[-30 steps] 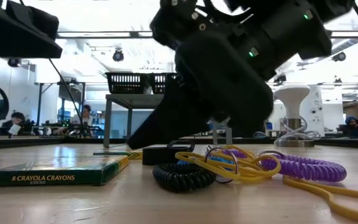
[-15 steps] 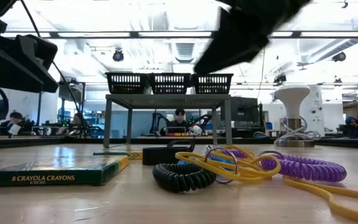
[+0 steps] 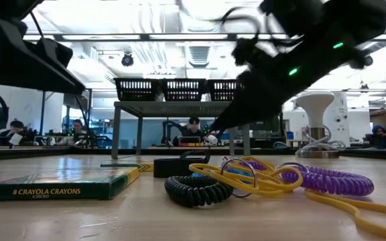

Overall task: Pick & Place Office Desk Supplies
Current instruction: Put the black rubber band into the middle black bin

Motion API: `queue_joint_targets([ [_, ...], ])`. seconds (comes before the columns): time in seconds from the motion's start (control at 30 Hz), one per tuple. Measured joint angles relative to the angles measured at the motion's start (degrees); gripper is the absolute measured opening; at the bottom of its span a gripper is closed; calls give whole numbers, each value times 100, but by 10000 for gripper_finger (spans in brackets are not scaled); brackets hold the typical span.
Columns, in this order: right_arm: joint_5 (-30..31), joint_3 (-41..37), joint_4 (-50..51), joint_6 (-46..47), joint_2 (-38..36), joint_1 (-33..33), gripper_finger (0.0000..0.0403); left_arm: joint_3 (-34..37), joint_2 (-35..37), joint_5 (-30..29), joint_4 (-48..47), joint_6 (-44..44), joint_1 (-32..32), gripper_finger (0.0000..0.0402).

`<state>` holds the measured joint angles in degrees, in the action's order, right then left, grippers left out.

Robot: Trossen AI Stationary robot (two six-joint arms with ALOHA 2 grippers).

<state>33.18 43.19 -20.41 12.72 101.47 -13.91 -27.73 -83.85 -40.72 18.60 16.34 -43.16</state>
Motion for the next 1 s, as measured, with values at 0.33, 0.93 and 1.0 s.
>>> queue_joint_targets([
  [0.33,-928,597,29,-1834,716,933,234,2,0,1,-3,22,47,107],
  [0.93,-1521,2420,2464,-1997,1533,1073,79,4,-46,48,-71,66,51,107],
  [1.0,-1499,2502,2779,-1999,1439,1023,45,4,-46,52,-69,66,51,107],
])
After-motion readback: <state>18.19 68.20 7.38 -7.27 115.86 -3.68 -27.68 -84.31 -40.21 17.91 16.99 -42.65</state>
